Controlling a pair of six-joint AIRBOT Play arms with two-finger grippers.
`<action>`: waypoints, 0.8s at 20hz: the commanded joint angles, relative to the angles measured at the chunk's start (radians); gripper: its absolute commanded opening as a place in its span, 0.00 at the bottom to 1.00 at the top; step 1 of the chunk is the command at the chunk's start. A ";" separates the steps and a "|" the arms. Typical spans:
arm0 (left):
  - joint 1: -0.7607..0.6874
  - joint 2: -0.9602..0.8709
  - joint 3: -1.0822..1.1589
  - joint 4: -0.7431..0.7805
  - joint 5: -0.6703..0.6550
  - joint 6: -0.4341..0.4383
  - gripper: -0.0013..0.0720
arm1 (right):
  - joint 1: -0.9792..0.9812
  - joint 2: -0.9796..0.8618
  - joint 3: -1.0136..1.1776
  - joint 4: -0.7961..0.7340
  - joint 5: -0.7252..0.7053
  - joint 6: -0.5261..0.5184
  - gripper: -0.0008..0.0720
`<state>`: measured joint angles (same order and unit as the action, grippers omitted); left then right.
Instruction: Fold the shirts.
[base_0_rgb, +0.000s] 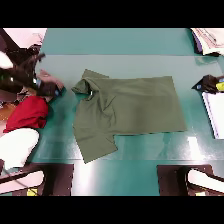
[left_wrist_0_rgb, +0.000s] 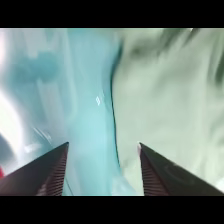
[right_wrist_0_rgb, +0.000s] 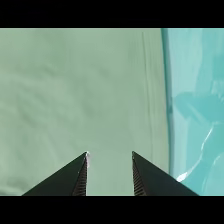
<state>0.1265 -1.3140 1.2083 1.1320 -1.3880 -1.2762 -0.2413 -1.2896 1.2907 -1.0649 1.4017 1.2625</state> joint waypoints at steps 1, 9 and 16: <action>0.020 0.141 -0.357 -0.061 0.070 0.037 0.69 | -0.035 0.115 -0.159 0.001 -0.015 -0.032 0.44; 0.017 0.161 -0.639 -0.328 0.311 0.184 0.69 | -0.035 0.186 -0.238 0.107 -0.029 -0.036 0.44; 0.016 0.152 -0.645 -0.362 0.304 0.200 0.69 | -0.035 0.186 -0.238 0.129 -0.033 -0.036 0.44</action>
<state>0.1436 -1.1572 0.5732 0.7906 -1.0924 -1.0866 -0.2764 -1.1057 1.0538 -0.9485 1.3720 1.2270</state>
